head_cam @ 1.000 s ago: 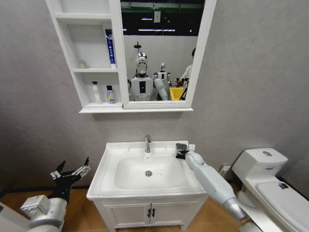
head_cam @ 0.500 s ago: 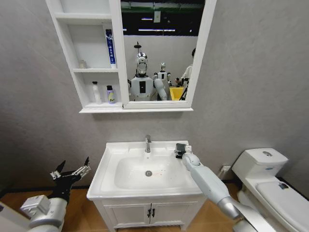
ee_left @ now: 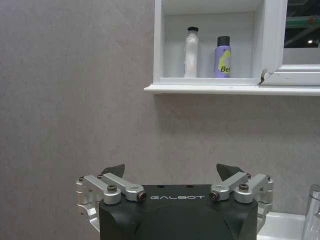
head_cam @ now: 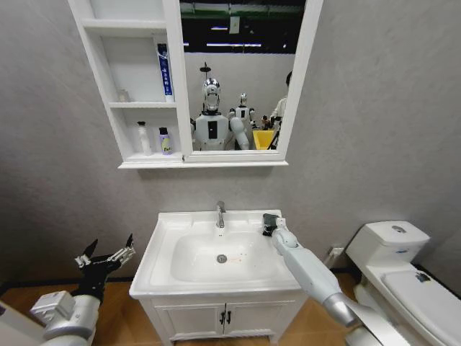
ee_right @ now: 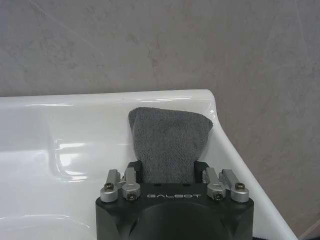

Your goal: Move facial cleanser and shampoo from washbasin to cabinet, then wipe washbasin with towel.

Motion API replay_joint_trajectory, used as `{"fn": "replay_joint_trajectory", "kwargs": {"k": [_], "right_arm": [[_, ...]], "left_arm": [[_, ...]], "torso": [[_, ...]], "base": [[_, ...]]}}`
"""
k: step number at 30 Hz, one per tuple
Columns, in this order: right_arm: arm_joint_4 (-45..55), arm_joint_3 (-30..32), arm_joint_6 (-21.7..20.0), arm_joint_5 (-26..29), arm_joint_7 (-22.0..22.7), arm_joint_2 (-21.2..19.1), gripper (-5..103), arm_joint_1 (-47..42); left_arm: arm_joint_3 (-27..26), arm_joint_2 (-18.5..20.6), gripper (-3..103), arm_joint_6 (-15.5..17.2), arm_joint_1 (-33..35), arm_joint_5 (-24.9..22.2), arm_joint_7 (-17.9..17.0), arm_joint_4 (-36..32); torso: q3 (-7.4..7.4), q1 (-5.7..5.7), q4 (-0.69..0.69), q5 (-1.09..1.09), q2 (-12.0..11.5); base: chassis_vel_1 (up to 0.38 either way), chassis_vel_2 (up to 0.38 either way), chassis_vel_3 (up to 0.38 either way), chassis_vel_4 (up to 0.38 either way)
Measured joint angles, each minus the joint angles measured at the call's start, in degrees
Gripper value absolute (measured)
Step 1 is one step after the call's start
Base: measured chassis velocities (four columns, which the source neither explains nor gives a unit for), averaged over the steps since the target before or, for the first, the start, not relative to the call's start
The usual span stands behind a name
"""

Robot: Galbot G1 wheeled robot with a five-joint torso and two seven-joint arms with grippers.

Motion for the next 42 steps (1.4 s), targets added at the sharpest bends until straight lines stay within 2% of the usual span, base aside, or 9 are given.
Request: {"fn": "replay_joint_trajectory", "kwargs": {"k": [1,7,10,13,18,25,29,34,42], "right_arm": [[0.0,0.0,0.0,0.0,0.0,-0.1,44,-0.1],[-0.1,0.2,0.2,0.0,0.0,0.0,33,-0.4],[3.7,0.4,0.4,0.3,0.8,-1.7,13,-1.6],[8.2,0.4,0.3,0.9,1.7,-3.6,7,-2.6],[18.7,0.6,-0.6,1.7,4.8,-6.1,7,-6.1],[35.3,-2.1,-5.7,7.0,15.5,-6.1,7,-16.1],[36.3,-3.5,-7.4,9.1,18.2,-4.4,7,-16.9],[34.1,-6.1,-10.6,17.9,25.2,0.6,7,-13.6],[28.2,-7.8,-12.4,18.4,28.3,1.8,7,-10.9]], "left_arm": [[0.0,0.0,100,0.0,0.0,0.0,0.0,0.0],[0.0,0.0,100,0.0,0.0,0.0,0.0,0.0],[0.0,0.0,100,0.0,0.0,0.0,0.0,0.0],[0.0,0.0,100,0.0,0.0,0.0,0.0,0.0],[0.0,0.0,100,0.0,0.0,0.0,0.0,0.0],[0.0,0.0,100,0.0,0.0,0.0,0.0,0.0],[0.0,0.0,100,0.0,0.0,0.0,0.0,0.0],[0.0,0.0,100,0.0,0.0,0.0,0.0,0.0],[0.0,0.0,100,0.0,0.0,0.0,0.0,0.0]], "torso": [[0.0,0.0,0.0,0.0,0.0],[0.0,0.0,0.0,0.0,0.0],[0.0,0.01,-0.01,0.02,0.0],[0.0,0.01,-0.01,-0.01,0.0],[0.0,0.0,0.0,-0.01,0.0],[0.0,0.0,0.0,0.01,0.0],[0.0,0.0,-0.01,0.0,0.0],[0.0,0.0,0.01,-0.01,0.0],[0.01,0.01,0.01,0.0,0.0]], "base": [[0.0,0.0,0.0,0.0],[0.0,0.0,0.0,0.0],[0.0,0.0,0.0,0.0],[0.0,0.0,0.0,0.0],[0.0,0.0,0.0,0.0],[0.0,0.0,0.0,0.0],[0.0,0.0,0.0,0.0],[0.0,0.0,0.0,0.0],[0.0,0.0,0.0,0.0]]}}
